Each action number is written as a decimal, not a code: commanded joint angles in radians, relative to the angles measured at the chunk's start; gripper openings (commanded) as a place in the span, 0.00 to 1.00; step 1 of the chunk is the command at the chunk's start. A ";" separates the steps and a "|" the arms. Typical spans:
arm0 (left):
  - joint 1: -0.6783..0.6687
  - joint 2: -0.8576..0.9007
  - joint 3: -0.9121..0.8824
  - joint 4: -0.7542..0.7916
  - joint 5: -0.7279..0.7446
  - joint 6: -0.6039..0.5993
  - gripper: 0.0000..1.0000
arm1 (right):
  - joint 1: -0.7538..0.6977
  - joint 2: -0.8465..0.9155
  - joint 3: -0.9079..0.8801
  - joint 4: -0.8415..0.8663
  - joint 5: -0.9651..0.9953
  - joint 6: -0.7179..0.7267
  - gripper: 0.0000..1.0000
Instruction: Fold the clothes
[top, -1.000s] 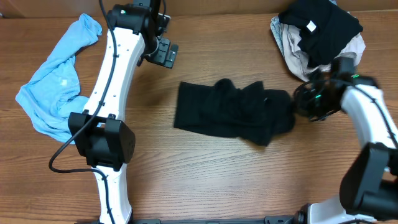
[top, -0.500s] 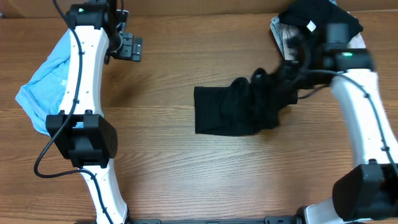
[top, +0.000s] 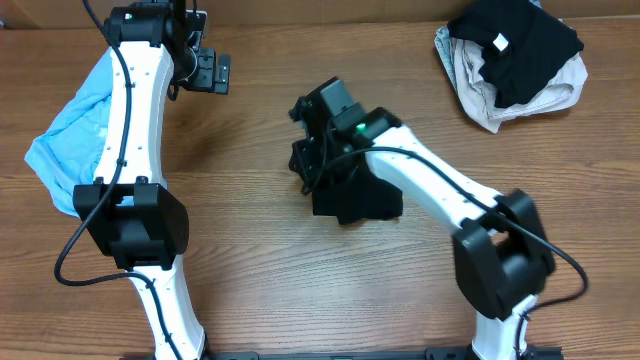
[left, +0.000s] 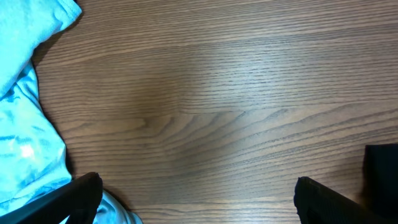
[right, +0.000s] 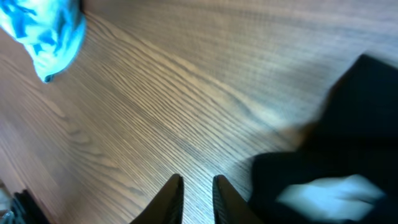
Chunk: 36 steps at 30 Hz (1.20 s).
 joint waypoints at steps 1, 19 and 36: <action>-0.002 -0.003 -0.006 0.008 0.016 -0.013 1.00 | 0.006 0.010 0.017 0.012 -0.035 0.024 0.29; -0.002 -0.003 -0.037 0.038 0.091 -0.013 1.00 | -0.210 -0.137 0.388 -0.499 0.155 0.164 0.71; -0.002 -0.003 -0.163 0.103 0.121 -0.013 1.00 | -0.207 -0.134 -0.246 -0.032 0.037 0.377 0.04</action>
